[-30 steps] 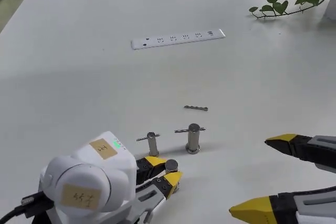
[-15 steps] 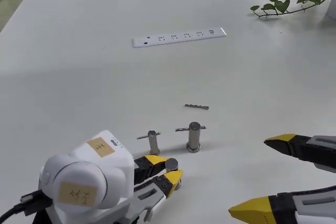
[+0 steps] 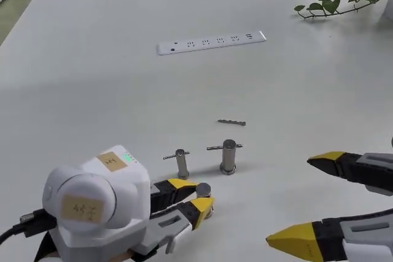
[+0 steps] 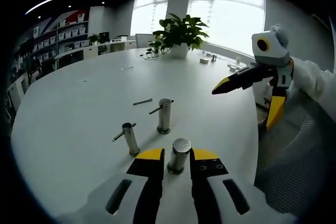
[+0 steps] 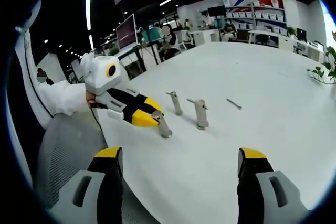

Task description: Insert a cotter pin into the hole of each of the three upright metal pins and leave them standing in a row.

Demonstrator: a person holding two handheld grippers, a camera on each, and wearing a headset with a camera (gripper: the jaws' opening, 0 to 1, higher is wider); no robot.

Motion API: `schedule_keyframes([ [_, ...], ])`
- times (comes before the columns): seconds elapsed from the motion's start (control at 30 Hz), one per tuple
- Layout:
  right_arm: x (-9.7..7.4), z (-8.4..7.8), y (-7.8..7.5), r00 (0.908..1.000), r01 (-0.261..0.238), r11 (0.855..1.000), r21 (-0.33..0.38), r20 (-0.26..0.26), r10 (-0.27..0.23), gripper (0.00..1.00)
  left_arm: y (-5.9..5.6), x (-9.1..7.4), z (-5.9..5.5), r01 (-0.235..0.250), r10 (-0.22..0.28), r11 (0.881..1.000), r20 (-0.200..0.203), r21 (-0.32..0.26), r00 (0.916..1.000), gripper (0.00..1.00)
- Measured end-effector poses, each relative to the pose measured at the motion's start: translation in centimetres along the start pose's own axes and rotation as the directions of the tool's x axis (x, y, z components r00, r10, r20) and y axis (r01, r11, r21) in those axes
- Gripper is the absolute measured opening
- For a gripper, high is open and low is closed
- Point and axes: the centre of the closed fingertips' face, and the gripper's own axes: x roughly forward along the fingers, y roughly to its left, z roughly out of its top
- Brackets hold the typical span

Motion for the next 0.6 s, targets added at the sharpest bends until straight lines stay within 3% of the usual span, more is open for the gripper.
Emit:
schedule_keyframes([
  [0.07,0.0,0.0,0.0,1.0,0.0,1.0,-0.002,0.0,0.0,0.89,0.4,-0.3,0.5,-0.013,0.015,0.997,0.029,-0.078,0.9995,0.27],
  [0.17,-0.1,0.0,0.1,1.0,0.0,1.0,-0.003,0.002,0.0,0.89,0.7,-1.4,0.8,0.01,-0.006,0.996,0.045,-0.09,0.999,0.37],
  [0.23,0.0,-0.1,0.0,1.0,0.004,1.0,-0.005,-0.004,-0.004,0.89,1.0,-2.2,0.7,0.007,-0.002,0.996,0.049,-0.09,0.9988,0.38],
  [0.33,0.0,-0.5,-0.1,0.9997,0.009,1.0,-0.009,-0.021,-0.009,0.89,1.3,-3.0,0.3,0.014,-0.01,0.995,0.038,-0.095,0.9992,0.4],
  [0.4,0.0,-0.6,-0.1,0.9997,0.011,1.0,-0.008,-0.023,-0.011,0.89,1.5,-3.7,-0.2,0.015,-0.012,0.995,0.029,-0.102,0.9995,0.51],
  [0.5,0.0,-0.6,-0.2,0.9996,0.015,1.0,-0.005,-0.025,-0.015,0.89,2.3,-4.6,-1.0,-0.024,0.024,0.996,0.006,-0.081,0.9997,0.72],
  [0.6,0.0,-0.6,-0.3,0.9994,0.018,1.0,-0.004,-0.029,-0.018,0.89,2.6,-5.1,-1.9,-0.035,0.032,0.996,-0.031,-0.087,0.999,0.76],
])
